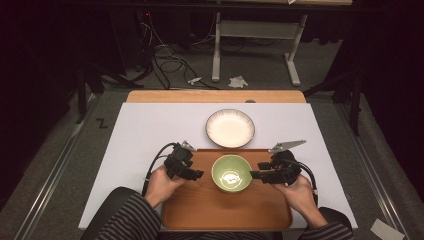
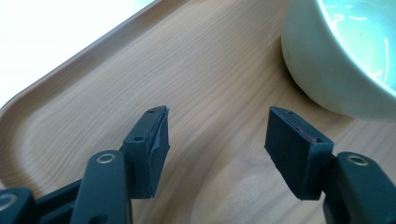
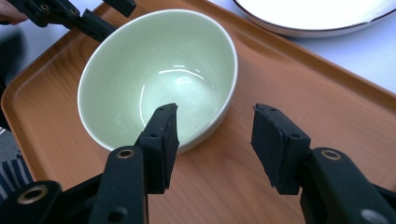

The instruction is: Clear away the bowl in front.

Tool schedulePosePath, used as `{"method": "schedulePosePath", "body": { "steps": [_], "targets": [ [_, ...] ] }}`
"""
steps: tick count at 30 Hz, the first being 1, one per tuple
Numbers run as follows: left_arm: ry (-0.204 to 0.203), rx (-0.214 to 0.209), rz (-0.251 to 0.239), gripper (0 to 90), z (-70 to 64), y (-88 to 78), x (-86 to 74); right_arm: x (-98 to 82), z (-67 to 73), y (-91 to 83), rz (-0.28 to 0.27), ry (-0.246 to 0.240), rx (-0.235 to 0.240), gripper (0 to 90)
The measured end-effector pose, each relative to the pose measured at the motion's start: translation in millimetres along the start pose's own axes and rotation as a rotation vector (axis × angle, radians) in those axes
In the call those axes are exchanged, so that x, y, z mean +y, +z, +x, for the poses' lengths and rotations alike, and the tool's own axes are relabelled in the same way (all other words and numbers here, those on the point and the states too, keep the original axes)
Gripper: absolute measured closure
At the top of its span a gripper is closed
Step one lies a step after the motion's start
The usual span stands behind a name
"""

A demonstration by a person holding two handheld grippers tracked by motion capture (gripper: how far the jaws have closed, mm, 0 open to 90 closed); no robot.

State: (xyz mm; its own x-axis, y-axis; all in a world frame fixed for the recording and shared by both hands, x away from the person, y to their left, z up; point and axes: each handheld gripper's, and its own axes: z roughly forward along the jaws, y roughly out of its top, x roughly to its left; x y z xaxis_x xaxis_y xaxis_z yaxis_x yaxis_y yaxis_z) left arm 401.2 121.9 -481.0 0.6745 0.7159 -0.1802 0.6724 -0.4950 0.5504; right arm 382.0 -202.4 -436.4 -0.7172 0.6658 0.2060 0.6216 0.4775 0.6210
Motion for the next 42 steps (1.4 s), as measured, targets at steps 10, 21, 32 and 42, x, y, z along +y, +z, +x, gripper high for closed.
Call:
{"method": "schedulePosePath", "body": {
  "steps": [10, 21, 32, 42],
  "targets": [
    [0.001, -0.001, 0.0, 39.6, 0.1, 0.0, 0.0, -9.2, -2.5, 5.9, 0.016, 0.021, 0.001, 52.3],
    [0.002, -0.002, 0.0, 39.6, 0.0, 0.0, 0.1, -16.4, -9.8, 6.9, -0.001, 0.046, -0.018, 52.4],
    [0.001, -0.002, -0.001, 39.6, 0.3, -0.5, 0.0, -21.8, -13.8, 11.3, 0.017, 0.052, -0.049, 52.3],
    [0.002, -0.002, -0.001, 39.6, 0.2, -0.5, 0.0, -23.7, -17.1, 17.9, 0.038, 0.065, -0.068, 51.2]
  ]
}}
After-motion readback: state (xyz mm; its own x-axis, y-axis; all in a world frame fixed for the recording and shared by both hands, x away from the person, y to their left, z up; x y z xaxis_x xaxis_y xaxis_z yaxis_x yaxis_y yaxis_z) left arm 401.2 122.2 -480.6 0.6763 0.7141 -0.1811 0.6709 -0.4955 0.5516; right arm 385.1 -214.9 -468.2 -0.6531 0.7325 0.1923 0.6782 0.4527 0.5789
